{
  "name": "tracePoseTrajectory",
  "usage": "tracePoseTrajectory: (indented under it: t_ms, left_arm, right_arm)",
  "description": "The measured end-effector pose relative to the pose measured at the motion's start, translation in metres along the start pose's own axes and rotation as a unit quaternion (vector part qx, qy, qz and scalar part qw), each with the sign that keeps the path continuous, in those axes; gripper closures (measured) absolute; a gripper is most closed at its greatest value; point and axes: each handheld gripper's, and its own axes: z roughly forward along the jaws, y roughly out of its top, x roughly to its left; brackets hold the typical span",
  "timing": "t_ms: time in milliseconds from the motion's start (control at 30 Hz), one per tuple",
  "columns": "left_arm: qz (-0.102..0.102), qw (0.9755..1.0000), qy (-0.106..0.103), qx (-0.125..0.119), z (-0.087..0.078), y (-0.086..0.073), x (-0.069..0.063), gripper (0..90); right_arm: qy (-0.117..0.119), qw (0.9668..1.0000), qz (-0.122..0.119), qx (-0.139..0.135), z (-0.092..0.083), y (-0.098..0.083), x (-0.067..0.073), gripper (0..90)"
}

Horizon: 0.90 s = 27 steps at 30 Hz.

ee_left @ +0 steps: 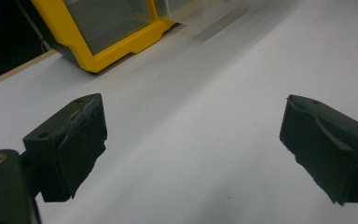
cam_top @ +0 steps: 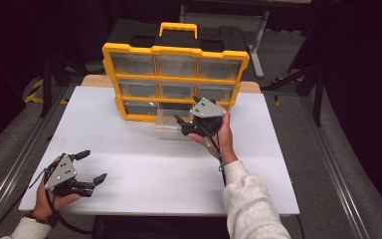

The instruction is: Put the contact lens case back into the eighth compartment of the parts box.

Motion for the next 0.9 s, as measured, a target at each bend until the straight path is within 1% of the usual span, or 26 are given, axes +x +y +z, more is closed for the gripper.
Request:
tracePoseTrajectory:
  t_ms: [33, 100, 133, 167, 233, 267, 367, 433, 467, 567, 600, 667, 700, 733, 767, 833, 900]
  left_arm:
    - [-0.002, 1.0, -0.001, 0.0, 0.0, 0.0, 0.0, 8.4]
    - [0.0, 1.0, -0.002, 0.002, 0.001, 0.0, 0.0, 8.4]
    - [0.001, 1.0, -0.002, 0.003, 0.001, 0.0, 0.0, 8.4]
    - [-0.004, 1.0, -0.004, 0.002, 0.002, -0.001, 0.0, 8.4]
    - [-0.005, 1.0, -0.004, 0.003, 0.002, -0.001, 0.0, 8.4]
    - [-0.001, 1.0, -0.003, 0.003, 0.001, -0.001, 0.0, 8.4]
    - [-0.001, 1.0, -0.002, 0.003, 0.001, 0.0, 0.0, 8.4]
    - [-0.001, 1.0, -0.001, 0.004, 0.001, 0.0, 0.0, 8.4]
    - [0.0, 1.0, -0.001, 0.003, 0.001, 0.0, -0.001, 8.4]
    - [0.001, 1.0, -0.001, 0.003, 0.001, 0.0, 0.0, 8.4]
    - [0.001, 1.0, -0.001, 0.003, 0.001, 0.0, 0.0, 8.4]
    - [-0.003, 1.0, -0.003, 0.003, 0.002, 0.0, 0.0, 8.4]
    - [0.0, 1.0, -0.004, 0.003, 0.002, 0.0, 0.0, 8.8]
    - [0.0, 1.0, -0.004, 0.003, 0.002, 0.0, 0.0, 8.7]
    - [0.003, 1.0, -0.004, 0.004, 0.002, 0.0, -0.001, 8.7]
    - [0.003, 1.0, -0.006, 0.002, 0.001, 0.0, -0.001, 8.7]
    - [0.003, 1.0, -0.006, 0.002, 0.001, 0.0, -0.001, 8.7]
  right_arm:
    - [-0.001, 1.0, -0.002, -0.002, -0.003, 0.001, 0.001, 16.8]
    - [0.002, 1.0, -0.003, -0.002, -0.005, 0.001, 0.002, 16.8]
    - [0.01, 0.9999, -0.004, 0.0, -0.009, 0.002, 0.003, 15.6]
    - [0.007, 1.0, -0.006, -0.001, -0.011, 0.002, 0.004, 15.2]
    - [0.0, 1.0, -0.006, -0.004, -0.015, 0.002, 0.006, 14.2]
    - [0.001, 1.0, -0.003, -0.006, -0.017, 0.001, 0.006, 14.0]
    - [0.0, 1.0, 0.002, -0.008, -0.02, -0.002, 0.009, 13.4]
    - [0.001, 1.0, -0.002, -0.003, -0.021, -0.004, 0.011, 12.4]
    - [-0.003, 1.0, -0.005, -0.002, -0.022, -0.005, 0.012, 12.4]
    - [0.004, 1.0, 0.0, -0.003, -0.023, -0.008, 0.012, 12.3]
    - [0.0, 1.0, -0.006, 0.0, -0.025, -0.009, 0.013, 12.2]
    - [0.0, 1.0, -0.007, -0.001, -0.026, -0.009, 0.013, 12.2]
    - [0.01, 0.9999, -0.006, -0.003, -0.028, -0.01, 0.014, 11.9]
    - [0.01, 0.9999, -0.006, -0.003, -0.028, -0.01, 0.014, 11.9]
    - [0.011, 0.9998, -0.014, 0.003, -0.03, -0.012, 0.016, 11.9]
    - [0.012, 0.9997, -0.02, 0.01, -0.031, -0.014, 0.018, 11.8]
    - [0.01, 0.9996, -0.024, 0.01, -0.033, -0.014, 0.018, 11.8]
